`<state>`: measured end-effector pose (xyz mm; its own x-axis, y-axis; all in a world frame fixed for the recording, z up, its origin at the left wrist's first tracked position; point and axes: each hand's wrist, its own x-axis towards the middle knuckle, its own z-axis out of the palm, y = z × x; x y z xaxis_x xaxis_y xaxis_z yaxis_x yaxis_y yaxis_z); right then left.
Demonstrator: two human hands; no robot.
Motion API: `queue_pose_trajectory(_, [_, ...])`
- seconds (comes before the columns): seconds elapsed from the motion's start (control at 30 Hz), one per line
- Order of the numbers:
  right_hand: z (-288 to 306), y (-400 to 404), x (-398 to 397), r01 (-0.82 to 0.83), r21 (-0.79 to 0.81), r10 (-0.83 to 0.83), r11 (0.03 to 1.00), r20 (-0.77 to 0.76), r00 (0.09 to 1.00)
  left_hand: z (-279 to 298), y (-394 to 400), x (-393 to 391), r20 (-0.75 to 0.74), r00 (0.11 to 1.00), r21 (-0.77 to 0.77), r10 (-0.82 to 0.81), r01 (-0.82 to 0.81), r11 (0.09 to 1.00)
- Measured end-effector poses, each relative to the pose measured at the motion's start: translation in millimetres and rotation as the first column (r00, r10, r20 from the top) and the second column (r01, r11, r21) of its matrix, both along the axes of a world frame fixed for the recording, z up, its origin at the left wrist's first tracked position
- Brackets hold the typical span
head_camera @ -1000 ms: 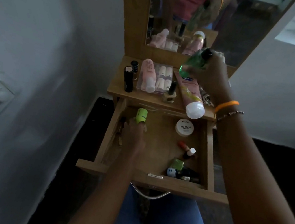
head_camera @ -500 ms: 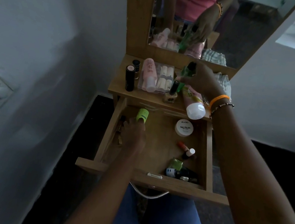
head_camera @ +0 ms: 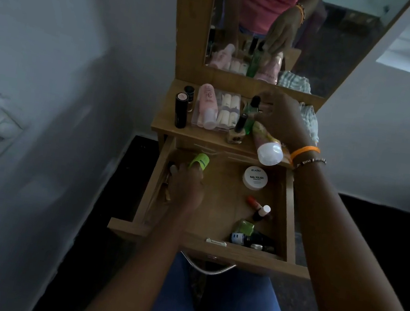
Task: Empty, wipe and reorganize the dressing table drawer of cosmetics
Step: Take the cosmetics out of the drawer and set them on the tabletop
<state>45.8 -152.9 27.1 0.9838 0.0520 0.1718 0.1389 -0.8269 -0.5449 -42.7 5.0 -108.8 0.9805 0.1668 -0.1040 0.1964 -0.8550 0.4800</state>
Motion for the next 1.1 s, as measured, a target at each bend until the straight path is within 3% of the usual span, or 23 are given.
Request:
queue_pose_trajectory(0.1, [-5.6,13.0,-29.5,0.142,0.093,-0.167,0.985,0.365,0.916,9.1,1.5,-3.9,0.059,0.997,-0.121,0.043,-0.036,0.992])
queue_pose_trajectory(0.17, [-13.2,25.6,-53.4,0.093,0.101,-0.130,0.991,0.475,0.870,18.8,2.4,-7.7,0.097,0.994,-0.197,0.058,-0.038,0.980])
queue_pose_trajectory(0.23, [-24.2,34.6,-74.3,-0.027,0.071,-0.007,0.997,0.443,0.897,30.9,3.3,-12.5,0.115,0.990,-0.283,0.079,-0.043,0.958])
queue_pose_trajectory(0.37, [-52.3,42.7,-97.0,-0.147,0.035,0.138,0.988,0.188,0.972,55.5,10.4,-20.3,0.164,0.982,-0.375,0.090,-0.022,0.927])
queue_pose_trajectory(0.5, [-72.8,44.5,-103.6,-0.282,-0.036,0.279,0.959,-0.059,0.958,85.9,17.1,-25.8,0.270,0.963,-0.465,0.024,0.109,0.878])
queue_pose_trajectory(0.63, [-63.5,49.1,-104.5,-0.213,0.042,0.212,0.976,0.033,0.977,108.2,19.4,-27.1,0.362,0.932,-0.510,-0.005,0.202,0.836])
queue_pose_trajectory(0.8, [-27.2,52.0,-92.7,-0.163,0.222,0.131,0.961,0.152,0.980,120.7,22.2,-28.2,0.408,0.901,-0.709,0.150,0.209,0.674])
queue_pose_trajectory(0.93, [20.0,50.0,-71.2,-0.124,0.320,0.040,0.939,0.258,0.965,113.5,22.0,-26.4,0.240,0.967,-0.678,0.086,0.104,0.728])
queue_pose_trajectory(1.1, [41.7,49.4,-28.1,-0.008,0.163,-0.025,0.987,0.197,0.980,77.9,17.3,-14.2,0.081,0.995,-0.505,0.055,-0.007,0.863])
